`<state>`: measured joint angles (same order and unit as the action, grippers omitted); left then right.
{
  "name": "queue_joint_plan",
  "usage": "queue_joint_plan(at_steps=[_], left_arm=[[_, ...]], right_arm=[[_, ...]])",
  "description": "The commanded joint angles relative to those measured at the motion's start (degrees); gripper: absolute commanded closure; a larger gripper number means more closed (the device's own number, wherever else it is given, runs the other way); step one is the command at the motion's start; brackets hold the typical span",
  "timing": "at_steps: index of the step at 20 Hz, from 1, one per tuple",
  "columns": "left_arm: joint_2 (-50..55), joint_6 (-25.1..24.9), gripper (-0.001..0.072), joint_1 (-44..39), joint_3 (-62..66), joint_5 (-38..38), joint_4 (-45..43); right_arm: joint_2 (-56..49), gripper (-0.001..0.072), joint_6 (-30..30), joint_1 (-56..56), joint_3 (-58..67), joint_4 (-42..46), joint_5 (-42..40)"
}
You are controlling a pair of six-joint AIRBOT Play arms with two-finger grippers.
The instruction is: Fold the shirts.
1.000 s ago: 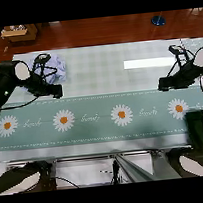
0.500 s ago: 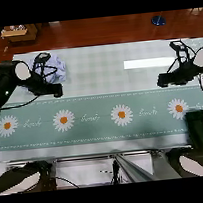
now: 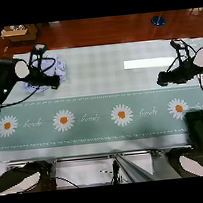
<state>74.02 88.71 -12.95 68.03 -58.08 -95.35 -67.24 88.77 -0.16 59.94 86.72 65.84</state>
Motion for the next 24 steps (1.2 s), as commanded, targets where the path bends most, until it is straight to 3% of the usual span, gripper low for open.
queue_joint_plan(at_steps=[1, 5, 8, 10, 12, 19, 20, 21, 22, 24], left_arm=[[0.02, -0.37, -0.0013, 2.05, 4.35, 11.96, -11.41], [0.22, -0.57, -0.0013, 5.31, 6.71, 14.82, -11.26], [2.56, -0.87, -0.0013, 8.63, 6.71, 21.14, -11.37], [5.29, 3.10, -0.0013, 11.06, 6.73, 22.82, -11.13], [8.87, 6.14, -0.0013, 12.90, 6.73, 20.70, -9.53], [22.16, 6.12, -0.0013, 14.23, 6.73, 15.28, 0.22], [23.28, 6.12, 0.0056, 14.23, 6.73, 14.64, 1.40], [23.89, 6.12, 0.0481, 14.23, 6.75, 13.14, 1.36], [23.87, 5.64, 0.0684, 14.25, 6.75, 11.76, 1.31], [23.19, 5.46, 0.0686, 14.36, 8.68, 8.94, 1.01]], right_arm=[[-0.04, 0.0134, -0.04, -0.04, 0.04, -0.04, 0.02], [-0.04, 0.0135, -0.02, -0.07, 0.04, -0.61, 0.57], [-0.04, 0.0134, 0.00, -0.07, 0.02, -1.40, 1.44], [-0.04, 0.0134, 0.00, -0.07, 0.04, -1.53, 1.49], [-0.04, 0.0135, 0.00, -0.07, 0.02, -1.55, 1.49], [-0.04, 0.0134, 0.20, -0.07, 0.04, -1.57, 1.46], [-0.04, 0.0134, 0.20, -0.07, 0.04, -1.55, 1.44], [-0.04, 0.0135, 0.20, -0.07, 0.02, -1.57, 1.46], [-0.04, 0.0135, 0.22, -0.07, 0.04, -1.60, 1.46], [-0.04, 0.0135, 0.20, -0.07, 0.04, -1.57, 1.46]])
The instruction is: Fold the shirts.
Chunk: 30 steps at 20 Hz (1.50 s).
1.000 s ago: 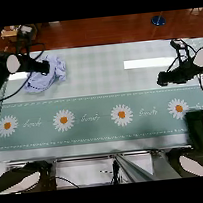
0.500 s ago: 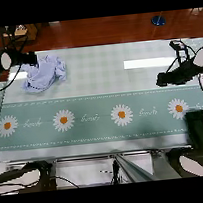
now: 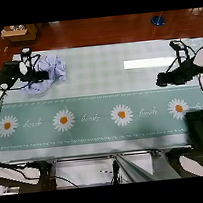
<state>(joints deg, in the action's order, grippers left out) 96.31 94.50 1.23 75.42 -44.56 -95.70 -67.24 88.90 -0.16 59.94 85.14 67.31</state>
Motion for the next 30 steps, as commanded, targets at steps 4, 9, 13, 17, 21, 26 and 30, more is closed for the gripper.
queue_joint_plan(at_steps=[4, 9, 13, 17, 21, 26, 30], left_arm=[[-4.17, -0.31, 0.0686, 0.00, 14.69, -13.64, 1.29], [-18.32, -0.33, 0.0687, -4.37, 31.17, -16.28, 5.03], [-29.88, -0.33, 0.0687, -11.93, 33.92, -16.20, 5.55], [-35.80, -0.31, 0.0687, -22.86, 33.90, -19.63, 5.77], [-33.92, -0.04, 0.0687, -33.07, 31.87, -25.83, 5.79], [-25.68, -0.07, 0.0686, -44.72, 25.64, -25.99, 7.30], [-14.34, -0.33, 0.0684, -51.43, 24.35, -25.94, 7.28]], right_arm=[[-0.04, 0.0136, 0.02, -0.07, 0.04, 0.02, 0.52], [-0.02, 0.0146, 0.00, -0.07, 0.04, 0.02, 6.05], [-0.02, 0.0347, -0.66, -0.04, 0.04, 0.07, 10.49], [-0.02, 0.0347, -2.19, -0.04, 0.04, 2.45, 12.59], [-0.02, 0.0347, -2.89, -0.04, 0.04, 8.59, 14.84], [-0.02, 0.0347, -3.04, 0.00, 0.04, 13.55, 14.67], [-0.04, 0.0347, -3.72, 0.00, 0.04, 14.45, 14.29]])
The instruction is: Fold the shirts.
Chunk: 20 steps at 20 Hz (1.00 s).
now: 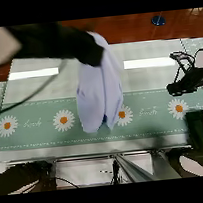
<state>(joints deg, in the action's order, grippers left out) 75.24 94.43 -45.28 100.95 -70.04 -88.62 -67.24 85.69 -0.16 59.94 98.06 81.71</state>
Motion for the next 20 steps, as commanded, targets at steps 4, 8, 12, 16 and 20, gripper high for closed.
queue_joint_plan(at_steps=[4, 8, 12, 16, 20], left_arm=[[10.64, -9.01, 0.0498, -4.85, -0.90, -4.83, -4.48], [7.02, -8.87, 0.0498, 6.32, -0.81, -17.49, -12.13], [4.33, -8.79, 0.0426, 24.70, -3.65, -23.39, 3.61], [-2.27, -11.58, 0.0153, 37.55, -22.62, -21.16, 20.96], [-8.81, -18.14, 0.0153, 41.07, -48.46, -16.37, 33.92]], right_arm=[[-0.04, 0.0347, -0.94, 0.02, 0.04, 3.63, -0.28], [-0.04, 0.0347, -0.94, 2.62, 0.04, 2.86, -1.81], [-0.04, 0.0347, -3.39, 8.48, 0.02, -4.85, -2.54], [-0.11, 0.0279, -7.50, 14.36, -0.02, -17.57, -5.11], [-0.11, 0.0188, -12.96, 18.53, -3.04, -31.36, -7.78]])
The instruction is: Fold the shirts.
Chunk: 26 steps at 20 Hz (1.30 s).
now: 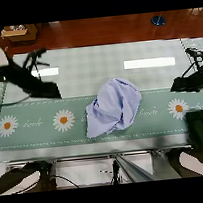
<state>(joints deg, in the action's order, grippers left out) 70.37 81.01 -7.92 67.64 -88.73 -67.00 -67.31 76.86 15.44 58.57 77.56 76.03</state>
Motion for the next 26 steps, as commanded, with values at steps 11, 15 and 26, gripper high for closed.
queue_joint_plan(at_steps=[11, 15, 26], left_arm=[[2.34, -8.59, 0.0154, -8.70, -32.26, 25.77, 27.21], [7.43, -8.61, 0.0155, -11.19, -32.15, 29.68, 32.09], [10.01, -10.08, 0.0685, -12.39, -32.13, 32.26, 38.51]], right_arm=[[-0.02, 0.0188, -8.87, 3.37, -12.00, -15.47, -4.37], [-0.02, 0.0188, -8.87, 3.37, -12.26, -18.10, -3.96], [-0.04, 0.0188, -9.31, 3.37, -15.04, -25.66, -5.01]])
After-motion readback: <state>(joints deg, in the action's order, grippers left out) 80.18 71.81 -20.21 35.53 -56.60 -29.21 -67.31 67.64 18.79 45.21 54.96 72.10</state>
